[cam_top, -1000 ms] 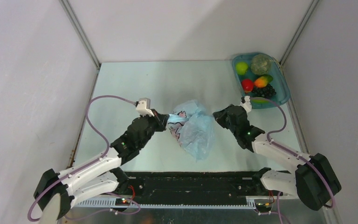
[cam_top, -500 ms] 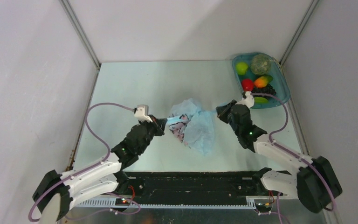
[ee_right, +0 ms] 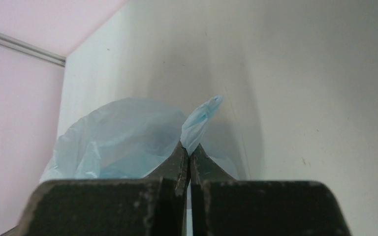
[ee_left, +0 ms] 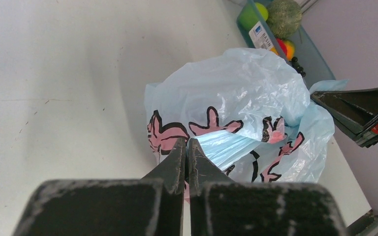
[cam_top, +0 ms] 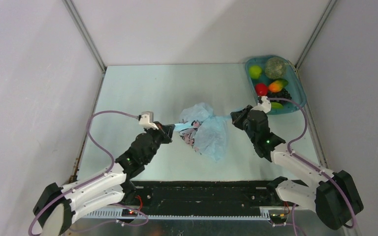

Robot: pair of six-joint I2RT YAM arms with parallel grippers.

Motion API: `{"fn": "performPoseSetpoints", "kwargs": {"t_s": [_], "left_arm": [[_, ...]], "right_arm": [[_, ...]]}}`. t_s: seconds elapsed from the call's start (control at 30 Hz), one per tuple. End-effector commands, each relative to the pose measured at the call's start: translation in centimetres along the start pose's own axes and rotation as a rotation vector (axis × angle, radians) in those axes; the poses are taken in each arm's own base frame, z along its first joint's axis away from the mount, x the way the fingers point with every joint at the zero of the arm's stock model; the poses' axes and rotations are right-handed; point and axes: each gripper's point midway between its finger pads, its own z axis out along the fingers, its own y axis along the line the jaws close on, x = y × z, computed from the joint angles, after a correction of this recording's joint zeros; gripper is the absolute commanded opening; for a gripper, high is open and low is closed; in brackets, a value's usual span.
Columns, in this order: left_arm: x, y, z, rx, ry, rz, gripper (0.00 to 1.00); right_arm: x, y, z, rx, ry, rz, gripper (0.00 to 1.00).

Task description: Place the fake fruits into the plastic bag and tie a complex knot

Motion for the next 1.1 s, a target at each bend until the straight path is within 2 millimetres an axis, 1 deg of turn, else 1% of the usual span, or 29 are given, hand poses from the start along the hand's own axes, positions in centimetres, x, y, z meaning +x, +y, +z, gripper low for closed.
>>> {"fn": "performPoseSetpoints", "kwargs": {"t_s": [0.0,0.07,0.13,0.2,0.27,0.3,0.33,0.37,0.4,0.43,0.47,0.5,0.53,0.57,0.6,0.63,0.67,0.7,0.73,0.77,0.8,0.83,0.87,0.9,0.93,0.97,1.0,1.03,1.07], "left_arm": [[0.2,5.3,0.3,-0.194,-0.047,0.070,0.00],[1.1,5.5,0.5,-0.193,-0.015,0.085,0.00],[1.6,5.6,0.6,-0.190,0.003,0.091,0.00],[1.2,5.0,0.6,-0.168,-0.002,0.096,0.00],[0.1,4.2,0.6,-0.148,-0.011,0.110,0.00],[0.1,4.0,0.4,-0.141,0.003,0.131,0.01],[-1.1,3.1,0.5,-0.124,-0.011,0.128,0.07],[-1.0,3.0,0.3,-0.120,0.011,0.152,0.36],[-2.1,2.1,0.3,-0.104,-0.002,0.148,0.54],[-1.9,2.1,0.1,-0.103,0.024,0.170,0.85],[-3.0,1.3,0.0,-0.087,0.011,0.167,0.92],[-3.4,0.9,-0.2,-0.082,0.025,0.180,0.98],[-3.9,0.6,-0.5,-0.076,0.022,0.183,0.99],[-4.5,0.2,-0.7,-0.067,0.027,0.194,0.99],[-4.8,0.1,-1.0,-0.065,0.031,0.199,0.99],[-5.0,-0.1,-1.3,-0.055,0.050,0.213,0.99],[-5.6,0.0,-1.4,-0.060,0.047,0.211,0.99],[-5.8,-0.4,-1.7,-0.043,0.074,0.210,0.99],[-6.3,0.1,-1.7,-0.059,0.080,0.203,0.99],[-6.5,-0.2,-2.0,-0.051,0.109,0.201,0.99],[-7.0,0.4,-2.0,-0.066,0.117,0.198,0.99],[-7.6,0.6,-2.3,-0.085,0.130,0.199,1.00],[-8.3,1.5,-2.4,-0.118,0.123,0.194,1.00],[-9.0,1.9,-2.8,-0.139,0.125,0.191,1.00],[-9.6,3.0,-3.0,-0.175,0.118,0.184,1.00],[-10.9,3.9,-3.3,-0.211,0.086,0.171,1.00],[-11.3,4.5,-3.5,-0.230,0.079,0.165,0.99],[-12.4,5.5,-3.8,-0.268,0.047,0.151,0.99],[-12.8,6.0,-4.0,-0.284,0.042,0.142,0.99]], "right_arm": [[-1.3,-7.8,0.5,0.294,-0.089,-0.072,0.00],[-0.4,-8.3,0.8,0.301,-0.069,-0.061,0.00],[-0.2,-8.1,0.9,0.287,-0.060,-0.055,0.00],[-0.2,-6.5,0.9,0.202,-0.034,-0.093,0.00],[-0.6,-3.9,0.7,0.079,-0.021,-0.140,0.00],[-1.1,-2.8,0.6,0.036,-0.023,-0.156,0.10],[-1.2,-1.6,0.2,-0.024,-0.006,-0.191,0.20],[-1.6,-0.7,0.0,-0.052,-0.001,-0.213,0.42],[-1.6,0.2,-0.5,-0.102,0.011,-0.258,0.52],[-1.9,0.8,-0.9,-0.125,0.018,-0.282,0.68],[-2.1,1.6,-1.4,-0.168,0.024,-0.328,0.73],[-2.2,2.0,-1.8,-0.182,0.032,-0.353,0.82],[-2.2,2.4,-2.3,-0.212,0.042,-0.401,0.87],[-2.8,3.1,-2.9,-0.237,0.027,-0.419,0.90],[-2.4,3.6,-3.4,-0.285,0.053,-0.468,0.92],[-2.7,4.5,-3.9,-0.320,0.049,-0.489,0.93],[-2.1,5.0,-4.3,-0.364,0.076,-0.534,0.94],[-2.4,5.9,-4.7,-0.393,0.075,-0.554,0.95],[-2.0,5.8,-4.9,-0.396,0.099,-0.580,0.96],[-2.4,6.3,-5.1,-0.394,0.089,-0.586,0.97],[-2.4,6.1,-5.2,-0.378,0.096,-0.589,0.98],[-2.9,6.4,-5.3,-0.364,0.083,-0.572,0.98],[-3.2,6.3,-5.4,-0.350,0.083,-0.561,0.99],[-3.6,6.0,-5.3,-0.326,0.082,-0.531,0.99],[-3.8,5.6,-5.2,-0.304,0.092,-0.515,0.99],[-4.4,4.9,-5.0,-0.271,0.090,-0.483,0.99],[-4.6,4.4,-4.9,-0.250,0.098,-0.471,0.99],[-5.0,3.4,-4.8,-0.211,0.102,-0.448,0.99],[-5.9,2.6,-4.7,-0.182,0.088,-0.432,0.99]]}}
